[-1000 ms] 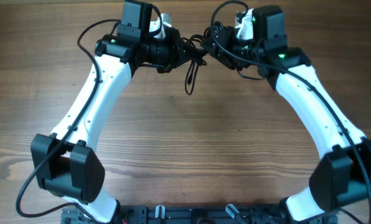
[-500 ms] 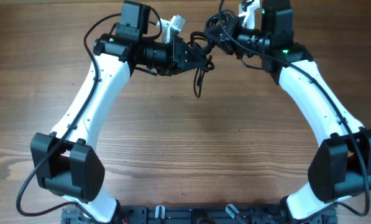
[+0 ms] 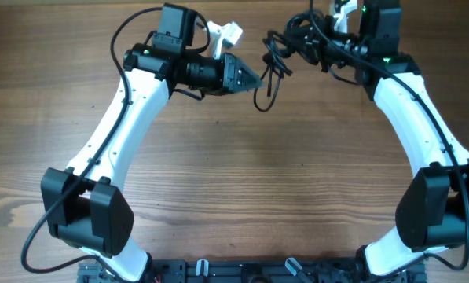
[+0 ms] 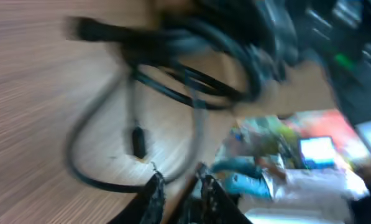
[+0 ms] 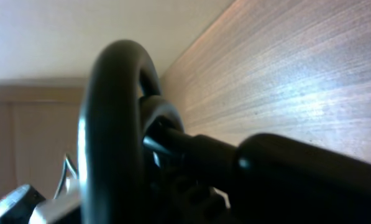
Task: Untangle cables
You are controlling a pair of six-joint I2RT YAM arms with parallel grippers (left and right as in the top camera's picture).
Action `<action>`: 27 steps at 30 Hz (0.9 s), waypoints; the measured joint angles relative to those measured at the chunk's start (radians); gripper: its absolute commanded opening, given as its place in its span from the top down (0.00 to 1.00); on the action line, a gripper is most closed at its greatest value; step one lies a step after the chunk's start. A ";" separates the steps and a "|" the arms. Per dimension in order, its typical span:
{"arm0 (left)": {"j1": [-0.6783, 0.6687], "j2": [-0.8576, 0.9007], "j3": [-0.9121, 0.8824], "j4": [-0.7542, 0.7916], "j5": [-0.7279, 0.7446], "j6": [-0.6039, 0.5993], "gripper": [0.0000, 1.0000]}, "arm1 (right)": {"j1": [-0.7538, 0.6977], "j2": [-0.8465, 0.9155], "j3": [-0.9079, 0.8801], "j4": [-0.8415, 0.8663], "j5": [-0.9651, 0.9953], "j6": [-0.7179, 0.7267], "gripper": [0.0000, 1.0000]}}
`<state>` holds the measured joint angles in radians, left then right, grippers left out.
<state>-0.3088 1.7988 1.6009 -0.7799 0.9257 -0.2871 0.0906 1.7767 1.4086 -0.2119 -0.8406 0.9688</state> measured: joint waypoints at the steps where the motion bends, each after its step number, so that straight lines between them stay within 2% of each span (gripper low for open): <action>1: 0.000 0.000 0.000 -0.001 -0.062 -0.030 0.73 | 0.000 0.000 0.000 -0.013 -0.017 -0.025 0.95; 4: 0.000 0.000 0.000 0.001 -0.256 -0.101 0.72 | -0.001 0.000 0.000 -0.015 -0.103 -0.100 0.93; 7: 0.000 0.000 0.000 0.003 -0.320 -0.066 0.71 | -0.003 0.000 0.001 -0.066 -0.231 -0.205 0.92; 10: 0.000 0.000 0.000 0.053 -0.293 0.022 0.69 | -0.003 0.000 0.002 -0.185 -0.272 -0.302 0.92; 14: 0.000 0.000 -0.001 0.109 -0.223 0.053 0.64 | -0.003 0.004 0.002 -0.270 -0.162 -0.347 0.92; 15: 0.000 0.000 -0.001 0.111 -0.207 0.024 0.62 | -0.003 0.005 0.002 -0.282 -0.125 -0.346 0.92; 17: 0.000 0.000 -0.001 0.111 -0.191 -0.132 0.38 | -0.003 0.005 0.002 -0.291 -0.066 -0.345 0.92; 18: 0.000 0.000 -0.001 0.113 -0.191 -0.192 0.32 | -0.003 0.005 0.002 -0.299 -0.047 -0.343 0.92; 19: 0.000 0.000 -0.001 0.113 -0.190 -0.315 0.34 | -0.003 0.005 0.002 -0.313 -0.025 -0.342 0.92; 20: 0.000 0.000 -0.001 0.112 -0.191 -0.407 0.45 | -0.003 0.005 0.002 -0.319 -0.010 -0.342 0.92; 21: -0.001 0.000 -0.001 0.111 -0.192 -0.467 0.50 | -0.003 0.005 0.002 -0.320 -0.005 -0.342 0.92; 23: -0.013 0.000 -0.001 0.112 -0.198 -0.582 0.71 | -0.003 0.005 0.002 -0.320 0.009 -0.342 0.92; 27: -0.097 0.019 -0.001 0.111 -0.241 -0.668 0.76 | -0.003 0.005 0.002 -0.325 0.027 -0.343 0.92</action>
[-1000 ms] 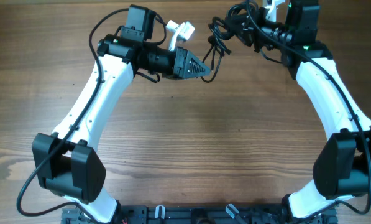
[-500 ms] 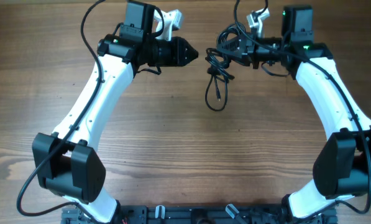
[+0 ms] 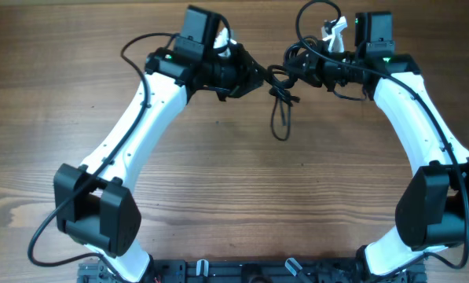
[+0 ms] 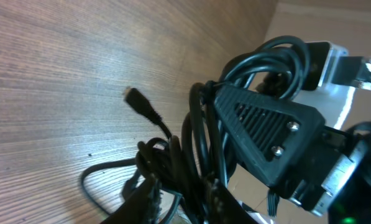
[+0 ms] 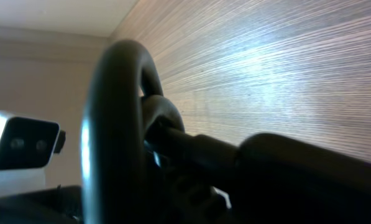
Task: Untangle cables
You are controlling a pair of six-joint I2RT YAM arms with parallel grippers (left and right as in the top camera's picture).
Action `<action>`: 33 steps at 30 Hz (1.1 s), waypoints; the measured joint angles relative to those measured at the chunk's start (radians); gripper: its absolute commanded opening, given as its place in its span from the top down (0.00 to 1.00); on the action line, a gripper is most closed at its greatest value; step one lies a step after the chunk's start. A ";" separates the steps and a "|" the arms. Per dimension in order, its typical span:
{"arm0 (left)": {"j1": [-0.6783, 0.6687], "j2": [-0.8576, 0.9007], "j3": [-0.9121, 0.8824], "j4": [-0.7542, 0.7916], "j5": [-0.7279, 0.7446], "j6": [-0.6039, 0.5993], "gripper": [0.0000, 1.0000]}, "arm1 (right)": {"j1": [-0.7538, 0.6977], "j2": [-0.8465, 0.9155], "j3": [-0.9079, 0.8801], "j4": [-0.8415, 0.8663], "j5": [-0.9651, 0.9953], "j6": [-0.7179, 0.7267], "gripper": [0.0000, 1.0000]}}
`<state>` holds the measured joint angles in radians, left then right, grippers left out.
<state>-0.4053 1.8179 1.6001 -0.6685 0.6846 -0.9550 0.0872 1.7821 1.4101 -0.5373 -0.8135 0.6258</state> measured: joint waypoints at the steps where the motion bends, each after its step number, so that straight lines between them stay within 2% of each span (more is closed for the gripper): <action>1: -0.005 0.011 0.000 0.006 -0.006 -0.026 0.76 | -0.005 0.000 0.000 -0.001 0.004 0.000 0.92; 9: -0.022 0.036 0.001 0.018 -0.033 -0.124 0.82 | -0.010 0.000 0.000 -0.002 0.035 0.000 0.92; 12: -0.056 0.078 0.001 0.075 -0.045 -0.151 0.85 | -0.013 0.001 0.000 -0.002 0.034 0.000 0.92; 14: -0.066 0.082 0.001 0.106 -0.056 -0.161 0.88 | -0.016 0.001 0.000 -0.001 0.036 0.000 0.92; 15: -0.068 0.082 0.000 0.113 -0.061 -0.168 0.96 | -0.016 0.001 0.000 -0.001 0.037 0.000 0.92; 16: -0.069 0.082 0.001 0.113 -0.064 -0.172 0.96 | -0.016 0.001 0.000 -0.001 0.037 0.000 0.92; 18: -0.069 0.082 0.001 0.121 -0.070 -0.164 0.96 | -0.016 0.001 0.000 -0.002 0.038 0.000 0.92; 25: -0.006 0.066 -0.006 0.135 -0.055 -0.001 0.96 | 0.007 0.001 0.006 -0.066 0.078 0.013 0.93; 29: -0.001 -0.043 -0.012 0.122 -0.188 0.048 0.96 | 0.026 0.000 0.033 -0.099 0.060 0.025 0.94; 33: 0.057 -0.190 -0.013 0.132 -0.419 0.064 0.96 | 0.005 0.001 0.022 -0.159 0.110 0.028 0.95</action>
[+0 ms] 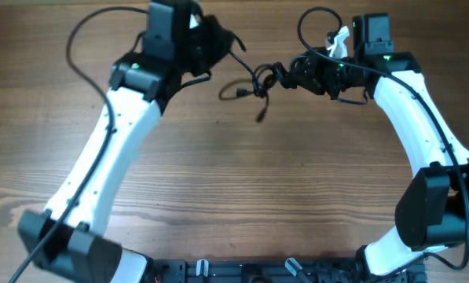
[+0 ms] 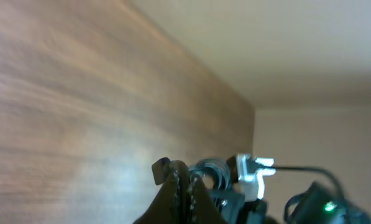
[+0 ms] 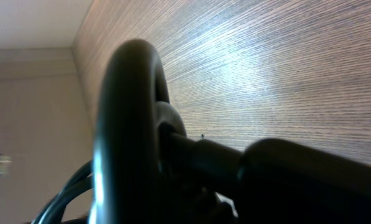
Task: Untangle cables
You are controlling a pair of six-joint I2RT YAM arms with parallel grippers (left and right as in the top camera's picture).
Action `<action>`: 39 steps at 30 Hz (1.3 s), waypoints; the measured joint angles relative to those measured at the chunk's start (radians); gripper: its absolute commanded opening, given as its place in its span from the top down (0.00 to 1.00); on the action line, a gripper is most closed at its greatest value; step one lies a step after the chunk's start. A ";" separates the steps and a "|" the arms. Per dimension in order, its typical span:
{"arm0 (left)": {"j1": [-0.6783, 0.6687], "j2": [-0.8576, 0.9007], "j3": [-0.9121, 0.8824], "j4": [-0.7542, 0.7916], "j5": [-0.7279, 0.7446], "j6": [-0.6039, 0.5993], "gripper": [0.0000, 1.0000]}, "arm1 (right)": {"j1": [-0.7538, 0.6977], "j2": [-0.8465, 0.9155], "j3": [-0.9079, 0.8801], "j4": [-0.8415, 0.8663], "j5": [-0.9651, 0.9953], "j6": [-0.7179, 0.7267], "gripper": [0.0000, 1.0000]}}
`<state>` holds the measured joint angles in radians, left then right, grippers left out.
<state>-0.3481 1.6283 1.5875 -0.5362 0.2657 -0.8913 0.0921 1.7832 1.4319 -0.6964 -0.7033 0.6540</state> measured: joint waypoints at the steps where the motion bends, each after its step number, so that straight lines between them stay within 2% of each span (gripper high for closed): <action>1: 0.000 -0.018 0.000 0.001 -0.024 0.000 0.96 | 0.002 0.000 -0.004 -0.003 0.000 0.000 0.95; 9: 0.093 -0.072 -0.011 0.089 -0.058 0.024 0.96 | 0.014 -0.001 -0.019 -0.071 0.022 -0.002 0.95; 13: 0.135 -0.145 -0.024 0.063 -0.027 0.124 0.96 | 0.026 -0.005 -0.019 -0.074 0.026 -0.002 0.95; 15: 0.154 -0.175 -0.026 -0.007 -0.039 0.197 0.96 | 0.027 -0.005 -0.021 -0.074 0.025 -0.002 0.95; 16: 0.165 -0.185 -0.025 -0.090 -0.078 0.216 0.96 | 0.029 -0.005 -0.024 -0.074 0.025 -0.002 0.96; 21: 0.226 -0.190 -0.026 -0.442 -0.299 0.244 0.96 | 0.042 -0.005 -0.039 -0.078 0.026 -0.005 0.95; 22: 0.236 -0.190 -0.026 -0.480 -0.331 0.244 0.96 | 0.048 -0.005 -0.039 -0.077 0.022 -0.005 0.95; 25: 0.257 -0.190 -0.026 -0.470 -0.351 0.245 0.96 | 0.054 -0.005 -0.039 -0.076 0.016 -0.005 0.95; 26: 0.261 -0.190 -0.026 -0.452 -0.324 0.255 0.91 | 0.054 -0.005 -0.040 -0.072 0.020 -0.014 0.95; 28: 0.272 -0.190 -0.025 -0.432 -0.229 0.317 0.43 | 0.049 -0.005 -0.049 -0.063 0.060 -0.049 0.95; 29: 0.280 -0.191 -0.019 -0.427 -0.191 0.363 0.04 | 0.035 -0.004 -0.056 -0.063 0.093 -0.060 0.95; 30: 0.290 -0.192 -0.009 -0.426 -0.125 0.438 0.00 | 0.006 -0.001 -0.066 -0.062 0.131 -0.079 0.95; 33: 0.257 -0.198 -0.002 -0.454 0.008 0.592 0.00 | -0.020 0.000 -0.076 -0.058 0.177 -0.110 0.95; 35: 0.244 -0.198 -0.002 -0.471 0.043 0.639 0.00 | -0.010 0.000 -0.076 -0.032 0.155 -0.144 0.95; 39: 0.240 -0.107 0.007 -0.474 0.073 0.643 0.04 | -0.003 0.000 -0.076 -0.011 0.057 -0.268 0.96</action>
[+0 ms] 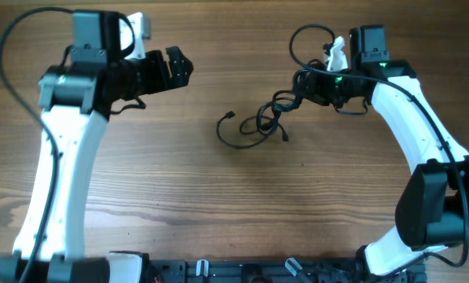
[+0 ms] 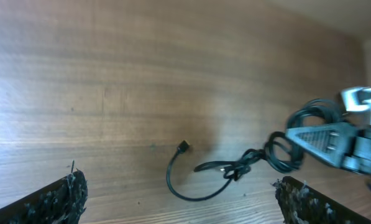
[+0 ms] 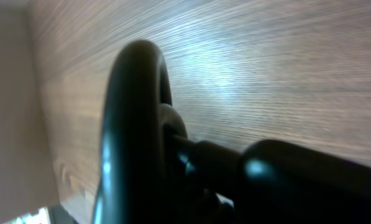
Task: Untangle cables
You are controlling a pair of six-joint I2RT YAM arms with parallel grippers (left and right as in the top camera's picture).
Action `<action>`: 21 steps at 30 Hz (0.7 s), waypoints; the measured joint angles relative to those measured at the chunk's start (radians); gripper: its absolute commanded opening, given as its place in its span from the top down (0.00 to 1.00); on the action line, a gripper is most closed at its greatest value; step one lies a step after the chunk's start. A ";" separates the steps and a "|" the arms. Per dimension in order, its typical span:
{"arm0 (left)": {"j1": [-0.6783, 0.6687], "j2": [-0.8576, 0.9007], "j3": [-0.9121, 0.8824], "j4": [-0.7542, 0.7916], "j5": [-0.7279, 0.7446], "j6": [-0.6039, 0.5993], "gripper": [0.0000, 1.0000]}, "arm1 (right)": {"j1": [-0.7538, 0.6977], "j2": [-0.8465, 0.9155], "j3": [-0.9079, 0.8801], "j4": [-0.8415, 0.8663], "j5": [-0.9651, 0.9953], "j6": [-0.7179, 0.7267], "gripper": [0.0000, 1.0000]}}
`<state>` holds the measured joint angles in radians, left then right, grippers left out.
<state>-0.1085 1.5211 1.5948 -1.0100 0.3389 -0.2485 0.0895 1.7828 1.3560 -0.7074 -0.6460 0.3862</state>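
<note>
A black cable tangle (image 1: 258, 124) lies on the wooden table at centre, with a loose loop and a free plug end (image 1: 230, 116). Its right part rises into my right gripper (image 1: 303, 85), which is shut on a coiled bunch of cable (image 3: 135, 124) that fills the right wrist view. My left gripper (image 1: 177, 69) sits far to the left of the tangle, open wide and holding nothing. In the left wrist view the left gripper (image 2: 180, 186) frames the loop (image 2: 191, 180), and both its fingertips (image 2: 73, 193) are well apart.
The wooden table (image 1: 218, 204) spreads around the cable. The arms' own black supply cables arc over the left arm (image 1: 14, 31) and the right wrist (image 1: 305, 35). A black rail (image 1: 242, 271) runs along the front edge.
My left gripper was shut near the top centre beside the tangle; now it is open and further left. The cable lies lower on the table, spread into a loop. My right gripper keeps its hold.
At first my left gripper was close to the tangle held by my right gripper at the top centre. Then it was in among the strands. Later it was shut and drawn off to the left with the cable stretched out. Now it is open and the cable lies looser.
</note>
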 measured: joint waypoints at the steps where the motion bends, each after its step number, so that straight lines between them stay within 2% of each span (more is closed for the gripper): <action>1: -0.004 0.062 0.000 0.012 0.010 0.005 0.06 | 0.001 0.000 0.000 0.001 -0.028 -0.046 0.96; 3: -0.008 0.172 0.000 0.038 0.072 0.062 0.10 | 0.000 0.000 0.000 0.003 -0.087 -0.129 0.95; 8: -0.013 0.290 0.000 -0.008 0.356 0.402 0.20 | -0.032 0.000 0.000 0.001 -0.233 -0.240 0.93; 9: -0.019 0.290 0.000 -0.035 0.376 0.441 0.23 | -0.039 0.000 0.000 0.001 -0.254 -0.246 0.93; 10: -0.039 0.290 0.000 -0.078 0.401 0.496 0.31 | -0.043 0.000 0.000 0.002 -0.268 -0.246 0.92; 11: -0.053 0.290 0.000 -0.098 0.412 0.530 0.35 | -0.043 0.000 0.000 0.001 -0.275 -0.246 0.92; 14: -0.109 0.290 0.000 -0.146 0.431 0.653 0.36 | -0.043 0.000 0.000 0.001 -0.289 -0.241 0.92; 15: -0.127 0.290 -0.001 -0.131 0.433 0.677 0.43 | -0.043 0.000 0.000 0.001 -0.292 -0.235 0.92; 16: -0.145 0.289 -0.008 -0.111 0.429 0.692 0.44 | -0.043 0.000 0.000 0.001 -0.294 -0.227 0.92; 19: -0.209 0.290 -0.068 -0.032 0.375 0.720 0.64 | -0.043 0.000 0.000 0.002 -0.296 -0.215 0.92; 21: -0.248 0.293 -0.113 0.030 0.329 0.722 0.68 | -0.043 0.000 0.000 0.001 -0.296 -0.205 0.91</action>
<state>-0.3569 1.8141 1.4815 -0.9798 0.6682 0.4736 0.0467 1.7828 1.3560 -0.7067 -0.9424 0.1810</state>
